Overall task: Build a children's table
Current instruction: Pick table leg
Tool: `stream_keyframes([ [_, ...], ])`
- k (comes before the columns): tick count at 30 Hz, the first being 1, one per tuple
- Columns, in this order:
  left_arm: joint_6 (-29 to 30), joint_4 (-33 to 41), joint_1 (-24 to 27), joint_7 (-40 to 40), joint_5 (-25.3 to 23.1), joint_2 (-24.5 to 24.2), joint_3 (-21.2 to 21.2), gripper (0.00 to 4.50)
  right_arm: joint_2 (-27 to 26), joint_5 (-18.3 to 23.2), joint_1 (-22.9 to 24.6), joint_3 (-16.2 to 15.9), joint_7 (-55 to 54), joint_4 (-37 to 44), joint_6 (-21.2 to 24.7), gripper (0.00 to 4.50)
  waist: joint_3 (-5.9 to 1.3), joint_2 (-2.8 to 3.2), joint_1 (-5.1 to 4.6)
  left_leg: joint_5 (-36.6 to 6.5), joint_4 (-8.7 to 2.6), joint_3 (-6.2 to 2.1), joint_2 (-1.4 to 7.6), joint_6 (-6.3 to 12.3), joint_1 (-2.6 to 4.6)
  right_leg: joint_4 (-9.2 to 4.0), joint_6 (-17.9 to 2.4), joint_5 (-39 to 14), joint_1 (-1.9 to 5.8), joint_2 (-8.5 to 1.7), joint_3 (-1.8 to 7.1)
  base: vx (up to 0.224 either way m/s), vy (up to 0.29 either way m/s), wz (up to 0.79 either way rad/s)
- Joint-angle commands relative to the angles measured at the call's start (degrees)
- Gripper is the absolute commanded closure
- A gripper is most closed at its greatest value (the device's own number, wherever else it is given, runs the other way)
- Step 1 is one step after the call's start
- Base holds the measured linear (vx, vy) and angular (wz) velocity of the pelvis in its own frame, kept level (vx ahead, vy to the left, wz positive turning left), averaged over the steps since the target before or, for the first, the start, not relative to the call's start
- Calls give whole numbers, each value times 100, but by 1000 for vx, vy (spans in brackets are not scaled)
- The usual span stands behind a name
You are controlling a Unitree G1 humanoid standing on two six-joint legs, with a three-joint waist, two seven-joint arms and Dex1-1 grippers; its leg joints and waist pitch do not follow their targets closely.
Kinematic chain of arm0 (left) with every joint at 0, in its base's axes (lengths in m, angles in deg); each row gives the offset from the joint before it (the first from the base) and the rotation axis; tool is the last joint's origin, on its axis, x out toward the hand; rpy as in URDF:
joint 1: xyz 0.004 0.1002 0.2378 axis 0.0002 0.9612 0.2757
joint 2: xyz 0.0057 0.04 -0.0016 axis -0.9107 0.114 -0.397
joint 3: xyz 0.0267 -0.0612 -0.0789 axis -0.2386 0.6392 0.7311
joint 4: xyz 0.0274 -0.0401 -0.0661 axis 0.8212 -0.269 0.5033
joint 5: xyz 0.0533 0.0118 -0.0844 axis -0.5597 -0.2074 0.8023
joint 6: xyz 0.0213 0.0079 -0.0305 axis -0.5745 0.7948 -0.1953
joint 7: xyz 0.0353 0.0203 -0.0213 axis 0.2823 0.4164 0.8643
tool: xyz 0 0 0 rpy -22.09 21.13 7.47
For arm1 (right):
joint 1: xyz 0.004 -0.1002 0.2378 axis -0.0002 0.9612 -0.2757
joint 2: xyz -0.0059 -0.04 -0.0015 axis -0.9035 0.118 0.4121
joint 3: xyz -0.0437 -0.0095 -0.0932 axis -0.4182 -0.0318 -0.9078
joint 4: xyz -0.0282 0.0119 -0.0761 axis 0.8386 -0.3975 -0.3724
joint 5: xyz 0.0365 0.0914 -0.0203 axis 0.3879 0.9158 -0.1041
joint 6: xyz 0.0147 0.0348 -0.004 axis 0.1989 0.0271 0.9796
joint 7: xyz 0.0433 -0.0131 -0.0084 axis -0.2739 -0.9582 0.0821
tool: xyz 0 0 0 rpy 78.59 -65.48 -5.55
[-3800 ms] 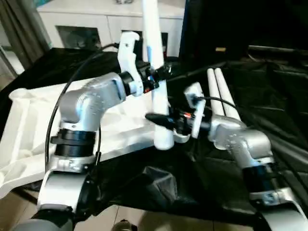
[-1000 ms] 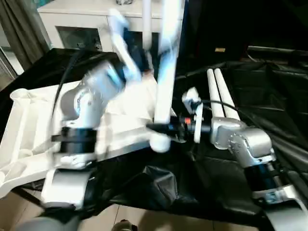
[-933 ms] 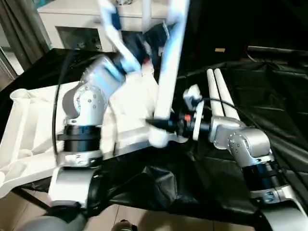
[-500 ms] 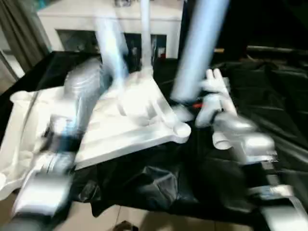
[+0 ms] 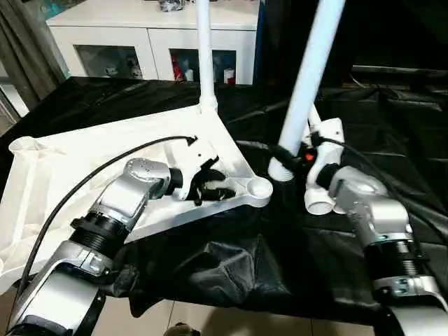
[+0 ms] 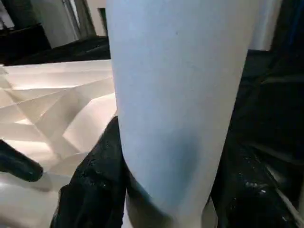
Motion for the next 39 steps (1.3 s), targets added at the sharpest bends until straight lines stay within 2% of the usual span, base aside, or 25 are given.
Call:
stream_keyframes([
  [1, 38, 30, 47, -31, -88, -86, -81, 200, 2, -8, -14, -25, 20, 163, -23, 259, -479, 33, -11, -1137, -348, -79, 132, -67, 140, -447, -1143, -298, 326, -381, 294, 0, 0, 0],
  [3, -137, -77, 136, -47, -188, -100, -152, 207, -51, 23, 6, -93, 77, 256, 17, 259, -479, 69, -13, -1153, -344, -81, 130, -61, 140, -447, -1142, -301, 328, -383, 293, 0, 0, 0],
  [7, -296, -167, 240, -163, -255, -34, -110, 249, -116, 59, -9, -183, 168, 360, 96, 259, -470, 67, -55, -1243, -354, -82, 124, -44, 136, -477, -1113, -462, 336, -385, 290, 0, 0, 0],
  [10, -289, -160, 281, -194, -273, -35, -121, 254, -128, 52, -32, -210, 199, 353, 125, 259, -466, 72, -61, -1262, -360, -83, 139, -45, 144, -478, -1130, -539, 319, -389, 295, 0, 0, 0],
  [11, -291, -162, 294, -196, -272, -35, -138, 281, -127, 50, -43, -225, 220, 350, 136, 259, -464, 81, -60, -1271, -365, -87, 142, -52, 146, -474, -1132, -551, 318, -387, 293, 0, 0, 0],
  [13, -287, -178, 303, -196, -268, -27, -150, 290, -130, 50, -55, -246, 241, 357, 154, 259, -467, 53, -67, -1269, -363, -80, 141, -43, 147, -479, -1129, -545, 319, -385, 299, 0, 0, 0],
  [17, -372, -306, 308, -119, -373, 6, -139, 313, -125, 6, -80, -324, 295, 361, 163, 259, -467, 63, -68, -1204, -358, -80, 138, -22, 140, -478, -1111, -542, 319, -391, 302, 0, 0, 0],
  [18, -407, -346, 306, -108, -406, 18, -119, 334, -125, -9, -85, -337, 299, 356, 156, 259, -463, 58, -72, -1200, -361, -79, 137, -13, 141, -485, -1098, -564, 314, -384, 299, 0, 0, 0],
  [19, -434, -375, 316, -137, -460, 4, -127, 334, -133, -12, -101, -352, 319, 349, 169, 259, -465, 35, -75, -1192, -359, -75, 135, -12, 140, -488, -1088, -568, 319, -387, 302, 0, 0, 0],
  [21, -450, -375, 330, -162, -503, -14, -148, 337, -137, -10, -111, -359, 337, 342, 180, 259, -466, 34, -72, -1165, -363, -79, 139, -2, 138, -478, -1086, -578, 320, -392, 301, 0, 0, 0],
  [23, -470, -371, 356, -182, -532, -33, -156, 372, -141, -16, -145, -371, 373, 284, 175, 259, -460, 13, -69, -1175, -366, -75, 144, 14, 137, -491, -1067, -676, 315, -402, 306, 0, 0, 0],
  [26, -491, -388, 365, -197, -564, -46, -162, 380, -151, -42, -180, -379, 399, 215, 157, 259, -456, 22, -70, -1169, -368, -75, 149, 26, 138, -493, -1060, -722, 303, -402, 308, 0, 0, 0],
  [33, -653, -577, 351, -186, -636, 28, -64, 443, -199, -37, -259, -436, 424, 142, 155, 259, -453, 16, -68, -1158, -367, -69, 145, 28, 141, -501, -1046, -761, 292, -403, 311, 0, 0, 0],
  [39, -679, -637, 351, -272, -622, 45, -16, 450, -169, -34, -286, -509, 592, 64, 268, 259, -451, 11, -73, -1177, -369, -71, 145, 24, 135, -503, -1029, -808, 297, -402, 312, 0, 0, 0],
])
